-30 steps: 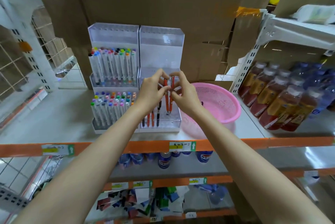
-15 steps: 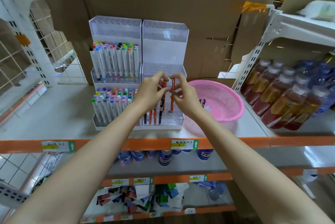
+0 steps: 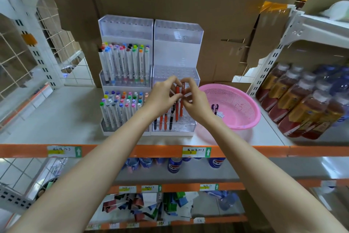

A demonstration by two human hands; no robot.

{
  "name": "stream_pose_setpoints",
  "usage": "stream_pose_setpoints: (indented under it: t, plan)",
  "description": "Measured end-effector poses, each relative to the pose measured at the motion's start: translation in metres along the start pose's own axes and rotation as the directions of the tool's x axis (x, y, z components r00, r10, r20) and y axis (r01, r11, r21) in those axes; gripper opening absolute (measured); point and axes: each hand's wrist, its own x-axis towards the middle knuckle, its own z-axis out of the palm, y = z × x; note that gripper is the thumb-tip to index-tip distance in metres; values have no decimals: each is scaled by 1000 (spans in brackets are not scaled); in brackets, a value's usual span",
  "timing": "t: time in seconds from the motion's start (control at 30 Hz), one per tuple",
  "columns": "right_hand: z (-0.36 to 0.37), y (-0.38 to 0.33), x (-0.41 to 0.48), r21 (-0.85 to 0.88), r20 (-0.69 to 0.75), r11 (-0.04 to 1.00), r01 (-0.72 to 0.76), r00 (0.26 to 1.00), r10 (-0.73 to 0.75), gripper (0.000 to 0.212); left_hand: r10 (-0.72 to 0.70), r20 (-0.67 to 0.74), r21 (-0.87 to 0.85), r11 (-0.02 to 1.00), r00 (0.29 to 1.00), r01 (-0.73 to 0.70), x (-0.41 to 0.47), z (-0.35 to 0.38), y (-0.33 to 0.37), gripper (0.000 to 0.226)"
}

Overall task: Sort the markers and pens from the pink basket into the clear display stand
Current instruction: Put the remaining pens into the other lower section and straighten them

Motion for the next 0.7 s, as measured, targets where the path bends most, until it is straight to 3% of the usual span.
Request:
stream_pose_setpoints:
  t: [0.4, 0.7]
  plan:
    - [-6, 4, -8, 27, -32, 1000, 8, 999, -7, 43, 56, 74, 104, 993, 996, -63, -9, 4, 1, 15]
    - [-5, 10, -17, 63, -31, 998, 31, 999, -29, 42, 40, 135, 237, 969, 990, -71, -15, 8, 4, 22]
